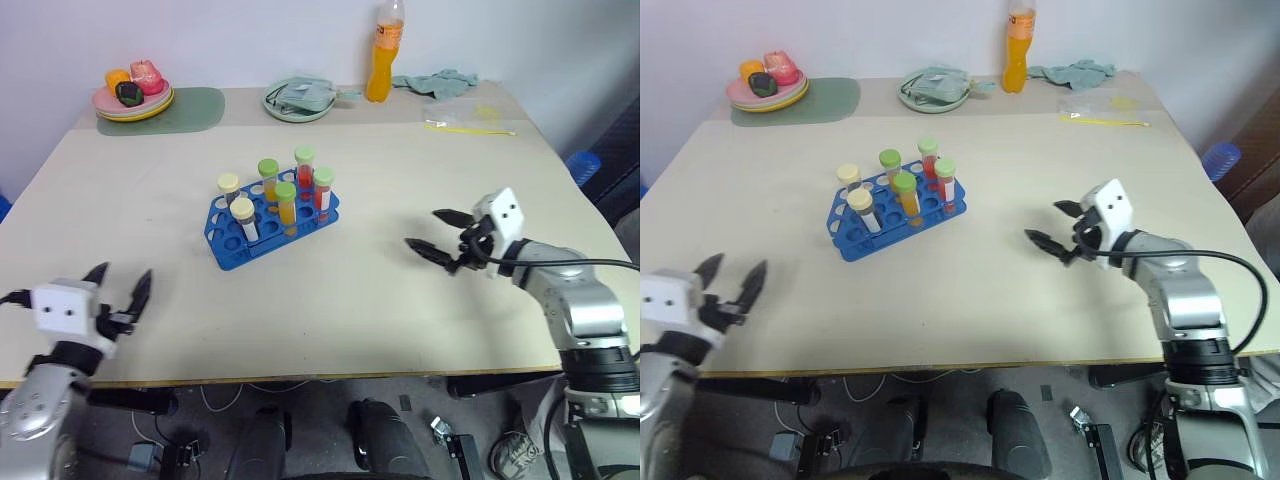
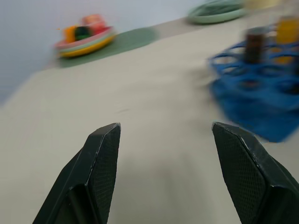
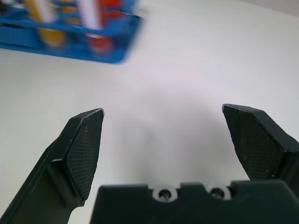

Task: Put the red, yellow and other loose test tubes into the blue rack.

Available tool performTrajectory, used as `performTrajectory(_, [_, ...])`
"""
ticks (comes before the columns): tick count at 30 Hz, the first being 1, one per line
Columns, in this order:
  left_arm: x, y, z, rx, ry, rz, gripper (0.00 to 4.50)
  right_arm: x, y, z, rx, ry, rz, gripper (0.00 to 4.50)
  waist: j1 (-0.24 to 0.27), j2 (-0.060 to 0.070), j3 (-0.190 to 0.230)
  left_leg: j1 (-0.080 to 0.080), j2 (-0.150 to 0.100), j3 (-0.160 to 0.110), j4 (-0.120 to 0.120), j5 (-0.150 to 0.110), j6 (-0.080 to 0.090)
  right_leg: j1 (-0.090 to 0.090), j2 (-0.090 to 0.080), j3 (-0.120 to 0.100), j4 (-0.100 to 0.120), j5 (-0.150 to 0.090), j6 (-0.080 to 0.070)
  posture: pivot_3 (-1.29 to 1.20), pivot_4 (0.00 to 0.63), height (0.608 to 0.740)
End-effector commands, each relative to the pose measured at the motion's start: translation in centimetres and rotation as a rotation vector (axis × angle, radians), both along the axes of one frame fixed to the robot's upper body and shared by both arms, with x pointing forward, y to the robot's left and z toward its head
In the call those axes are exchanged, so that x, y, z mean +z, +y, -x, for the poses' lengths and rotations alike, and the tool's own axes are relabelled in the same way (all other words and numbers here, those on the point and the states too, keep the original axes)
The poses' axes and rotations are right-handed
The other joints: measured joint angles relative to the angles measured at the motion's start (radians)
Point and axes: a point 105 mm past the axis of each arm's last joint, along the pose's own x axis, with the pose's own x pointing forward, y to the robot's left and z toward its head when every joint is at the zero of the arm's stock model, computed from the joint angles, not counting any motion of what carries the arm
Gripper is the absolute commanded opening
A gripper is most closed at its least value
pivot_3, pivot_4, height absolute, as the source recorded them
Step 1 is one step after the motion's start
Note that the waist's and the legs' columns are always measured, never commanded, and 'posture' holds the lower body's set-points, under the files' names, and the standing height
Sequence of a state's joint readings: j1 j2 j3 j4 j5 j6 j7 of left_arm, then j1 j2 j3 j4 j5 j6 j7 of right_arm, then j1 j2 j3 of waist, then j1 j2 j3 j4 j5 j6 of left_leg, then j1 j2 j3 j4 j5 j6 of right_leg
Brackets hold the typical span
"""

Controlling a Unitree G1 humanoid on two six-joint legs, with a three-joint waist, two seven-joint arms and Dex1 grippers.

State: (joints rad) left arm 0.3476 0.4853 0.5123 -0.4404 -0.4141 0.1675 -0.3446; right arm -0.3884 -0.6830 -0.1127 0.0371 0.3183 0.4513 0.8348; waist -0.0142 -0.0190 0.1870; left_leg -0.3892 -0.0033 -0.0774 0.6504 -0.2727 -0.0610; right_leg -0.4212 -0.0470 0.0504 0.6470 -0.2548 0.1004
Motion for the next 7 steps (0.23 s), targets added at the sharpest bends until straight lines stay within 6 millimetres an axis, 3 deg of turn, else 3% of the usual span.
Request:
performTrajectory(1, [0.76,0.18,0.19,-0.013,-0.004,-0.011,3.19,0.49,-0.37,-0.01,0.016,-0.036,0.031,4.5,-0.003,0.0,0.0,0.0,0.0,0.0,0.0,0.0,0.0,0.0,0.0,0.0,0.0,0.0,0.0,0.0,0.15,0.74])
performTrajectory(7, [0.03,-0.2,0.11,-0.001,0.018,0.001,3.19,0.16,0.38,-0.34,0.038,-0.047,0.05,4.5,-0.005,0.0,0.0,0.0,0.001,0.0,0.0,0.0,0.0,0.0,0.001,0.0,0.0,0.0,0.0,0.0,0.15,0.74])
